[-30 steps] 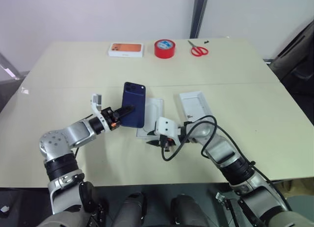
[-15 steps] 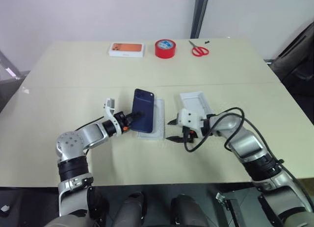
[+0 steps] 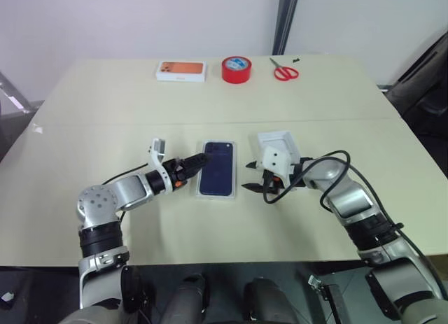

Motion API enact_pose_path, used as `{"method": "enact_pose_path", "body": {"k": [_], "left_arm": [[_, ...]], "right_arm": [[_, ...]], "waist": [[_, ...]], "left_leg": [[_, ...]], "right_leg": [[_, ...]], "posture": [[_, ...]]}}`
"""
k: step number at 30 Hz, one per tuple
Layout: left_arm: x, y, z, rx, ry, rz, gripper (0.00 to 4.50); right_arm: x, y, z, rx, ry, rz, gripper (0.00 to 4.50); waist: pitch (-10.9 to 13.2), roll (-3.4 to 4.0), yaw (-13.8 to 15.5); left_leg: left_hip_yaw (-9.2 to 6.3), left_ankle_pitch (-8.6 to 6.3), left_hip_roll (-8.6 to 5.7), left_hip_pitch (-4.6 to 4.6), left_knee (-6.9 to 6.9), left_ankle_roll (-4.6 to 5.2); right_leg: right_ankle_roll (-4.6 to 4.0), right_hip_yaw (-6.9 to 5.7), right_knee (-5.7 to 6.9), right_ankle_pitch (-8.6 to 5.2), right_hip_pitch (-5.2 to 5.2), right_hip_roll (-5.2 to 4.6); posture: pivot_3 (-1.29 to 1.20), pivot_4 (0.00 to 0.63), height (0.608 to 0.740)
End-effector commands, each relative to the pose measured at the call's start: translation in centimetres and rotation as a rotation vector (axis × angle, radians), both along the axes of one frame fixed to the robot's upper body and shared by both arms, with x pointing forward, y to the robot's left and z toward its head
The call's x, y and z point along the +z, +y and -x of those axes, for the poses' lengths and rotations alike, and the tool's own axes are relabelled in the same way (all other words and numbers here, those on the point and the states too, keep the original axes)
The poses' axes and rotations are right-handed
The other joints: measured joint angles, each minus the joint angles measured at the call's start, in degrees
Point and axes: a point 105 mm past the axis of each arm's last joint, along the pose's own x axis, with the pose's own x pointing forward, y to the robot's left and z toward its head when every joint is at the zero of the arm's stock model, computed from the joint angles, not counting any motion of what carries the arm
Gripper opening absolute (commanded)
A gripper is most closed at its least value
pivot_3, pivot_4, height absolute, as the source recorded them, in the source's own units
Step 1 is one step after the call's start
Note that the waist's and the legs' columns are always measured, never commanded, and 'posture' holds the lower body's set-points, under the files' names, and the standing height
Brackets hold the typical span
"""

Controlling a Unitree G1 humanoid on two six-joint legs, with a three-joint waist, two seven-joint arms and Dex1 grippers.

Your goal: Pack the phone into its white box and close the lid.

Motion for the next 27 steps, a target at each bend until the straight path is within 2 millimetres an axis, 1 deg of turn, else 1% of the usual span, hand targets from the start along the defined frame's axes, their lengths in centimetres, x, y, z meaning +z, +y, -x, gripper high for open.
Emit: {"method": "enact_pose_path", "body": {"k": [1, 3, 6, 9, 11, 13, 14, 16, 18, 21, 25, 27], "left_arm": [[1.4, 0.4, 0.6, -0.023, -0.062, -0.028, 4.38], [1.6, 0.9, 0.8, -0.020, -0.074, -0.055, 4.38], [1.8, 2.3, 0.0, 0.052, -0.113, -0.126, 4.38], [1.2, 4.0, -1.8, 0.167, -0.146, -0.265, 3.62], [0.9, 4.4, -2.6, 0.202, -0.176, -0.328, 2.73], [0.6, 4.3, -3.1, 0.213, -0.173, -0.317, 1.69], [0.2, 4.1, -3.2, 0.209, -0.173, -0.335, 1.20], [-1.1, 3.3, -3.3, 0.184, -0.143, -0.351, 0.12], [-2.0, 2.5, -3.1, 0.150, -0.130, -0.366, 0.05], [-3.0, 0.2, -2.7, 0.080, -0.111, -0.351, 0.05], [-2.5, -1.9, -2.8, 0.029, -0.121, -0.312, 0.05], [-2.1, -2.9, -2.8, -0.001, -0.134, -0.294, 0.05]], "right_arm": [[1.7, 0.6, -0.6, 0.016, -0.065, -0.027, 3.01], [1.8, 0.6, -0.8, 0.004, -0.072, -0.032, 3.01], [2.3, 0.6, -1.4, -0.027, -0.088, -0.058, 3.01], [2.5, 0.6, -2.1, -0.059, -0.115, -0.062, 2.22], [2.3, 0.7, -2.3, -0.063, -0.137, -0.044, 1.27], [1.9, 0.9, -2.5, -0.066, -0.162, -0.016, 0.21], [1.8, 1.1, -2.5, -0.064, -0.159, -0.017, 0.00], [1.4, 1.5, -2.4, -0.053, -0.160, -0.007, 0.00], [1.3, 1.8, -2.5, -0.054, -0.164, -0.008, 0.00], [1.2, 1.8, -3.0, -0.073, -0.176, 0.007, 0.00], [1.6, 1.7, -3.2, -0.082, -0.175, -0.010, 0.00], [1.9, 1.2, -3.4, -0.090, -0.176, -0.009, 0.00]], "waist": [[0.0, 0.00, 0.0], [0.0, 0.00, 0.0], [0.0, 0.00, -0.1], [0.0, 0.01, 0.0], [0.0, 0.01, 0.1], [0.0, 0.01, 0.2], [0.0, 0.01, 0.2], [0.0, 0.01, 0.1], [0.0, 0.01, 0.0], [0.0, 0.01, -0.1], [0.0, 0.01, 0.1], [0.0, 0.01, 0.1]], "left_leg": [[0.00, 0.00, 0.00, 0.00, 0.00, 0.00], [0.00, 0.00, 0.00, 0.00, -0.01, 0.00], [-0.01, 0.00, 0.01, 0.00, -0.02, 0.00], [0.00, 0.00, 0.00, 0.00, -0.01, -0.01], [0.01, 0.00, 0.00, 0.00, -0.01, -0.01], [0.02, 0.00, -0.01, 0.00, -0.01, -0.01], [0.02, 0.00, -0.01, 0.00, 0.00, -0.01], [0.02, 0.00, -0.01, -0.01, -0.01, -0.01], [0.02, 0.00, -0.01, -0.02, -0.01, -0.01], [0.02, 0.01, -0.01, -0.02, -0.01, 0.00], [0.02, 0.01, -0.01, -0.02, 0.00, 0.00], [0.02, 0.01, -0.02, -0.02, 0.01, 0.00]], "right_leg": [[0.00, 0.00, 0.00, 0.00, 0.00, 0.00], [0.00, 0.00, 0.00, 0.00, -0.01, 0.00], [0.00, 0.00, 0.00, 0.00, -0.02, 0.01], [0.00, 0.00, 0.00, 0.00, -0.02, 0.00], [0.00, 0.01, 0.00, 0.00, -0.01, 0.00], [0.00, 0.01, -0.01, 0.00, -0.01, 0.00], [0.00, 0.00, -0.01, 0.00, 0.00, -0.01], [0.00, 0.00, -0.01, 0.00, -0.01, -0.01], [0.00, 0.01, 0.00, 0.00, -0.04, -0.01], [0.00, 0.01, 0.01, 0.00, -0.04, -0.01], [0.00, 0.00, 0.01, 0.00, -0.03, -0.01], [0.00, 0.00, 0.01, 0.00, -0.02, -0.01]], "posture": [[0.00, 0.150, 0.734], [0.00, 0.150, 0.734], [0.00, 0.150, 0.734], [0.00, 0.150, 0.734], [0.00, 0.150, 0.734], [0.00, 0.150, 0.734], [0.00, 0.150, 0.734], [0.00, 0.150, 0.734], [0.00, 0.150, 0.734], [0.00, 0.150, 0.734], [0.00, 0.150, 0.734], [0.00, 0.150, 0.734]]}}
